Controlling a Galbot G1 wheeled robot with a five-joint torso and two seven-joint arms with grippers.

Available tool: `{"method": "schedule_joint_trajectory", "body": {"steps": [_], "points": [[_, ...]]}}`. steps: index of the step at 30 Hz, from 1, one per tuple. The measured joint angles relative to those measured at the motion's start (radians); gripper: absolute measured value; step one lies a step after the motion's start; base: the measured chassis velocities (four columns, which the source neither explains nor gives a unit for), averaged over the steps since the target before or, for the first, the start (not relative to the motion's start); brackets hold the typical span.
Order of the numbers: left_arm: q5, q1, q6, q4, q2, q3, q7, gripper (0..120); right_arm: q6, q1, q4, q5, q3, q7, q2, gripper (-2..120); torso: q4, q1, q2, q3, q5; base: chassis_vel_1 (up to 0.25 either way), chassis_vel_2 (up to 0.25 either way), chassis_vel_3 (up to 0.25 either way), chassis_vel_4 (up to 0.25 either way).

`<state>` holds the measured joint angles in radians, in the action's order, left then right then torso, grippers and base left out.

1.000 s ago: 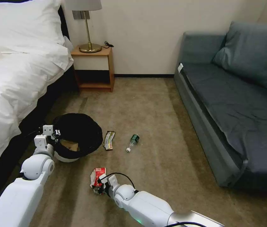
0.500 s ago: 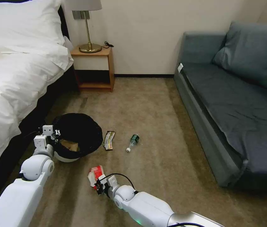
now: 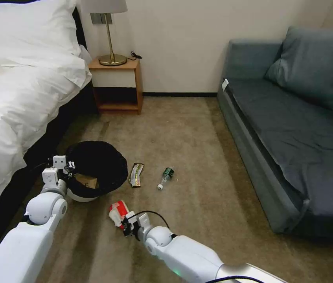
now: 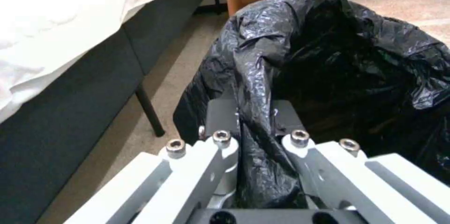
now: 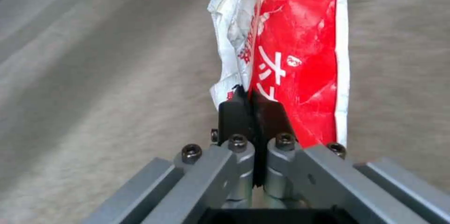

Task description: Pick up the trash bin, then pick up the garbage on the floor and place it into the trash bin.

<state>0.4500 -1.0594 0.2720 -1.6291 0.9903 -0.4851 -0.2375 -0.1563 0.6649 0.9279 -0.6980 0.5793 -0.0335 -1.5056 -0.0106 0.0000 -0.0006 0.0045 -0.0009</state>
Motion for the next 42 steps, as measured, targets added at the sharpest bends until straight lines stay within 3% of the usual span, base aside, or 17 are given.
{"method": "schedule_joint_trajectory", "body": {"steps": [12, 22, 32, 42], "points": [[0.000, 0.003, -0.002, 0.012, -0.002, 0.008, 0.005, 5, 0.020, -0.048, -0.003, 0.006, -0.129, 0.019, 0.077, 0, 0.0003, 0.000, 0.000, 0.000, 0.0000, 0.000, 0.000, 0.000, 0.000], [-0.012, 0.009, -0.015, 0.041, 0.002, 0.012, 0.022, 5, 0.049, -0.096, -0.018, 0.025, -0.241, 0.038, 0.085, 0, 0.0002, 0.000, 0.000, 0.000, -0.0001, 0.000, 0.000, 0.000, 0.000], [-0.011, 0.015, -0.016, 0.045, -0.001, 0.020, 0.025, 5, 0.069, -0.150, 0.047, 0.058, -0.305, 0.056, 0.091, 0, 0.0003, 0.000, 0.000, 0.000, 0.0000, 0.000, 0.000, 0.000, 0.000], [-0.006, 0.008, -0.019, 0.039, -0.017, 0.010, 0.025, 5, 0.075, -0.163, 0.201, 0.055, -0.341, 0.072, 0.127, 0, 0.0002, 0.000, 0.000, 0.000, 0.0000, 0.000, 0.000, 0.000, 0.000]]}}
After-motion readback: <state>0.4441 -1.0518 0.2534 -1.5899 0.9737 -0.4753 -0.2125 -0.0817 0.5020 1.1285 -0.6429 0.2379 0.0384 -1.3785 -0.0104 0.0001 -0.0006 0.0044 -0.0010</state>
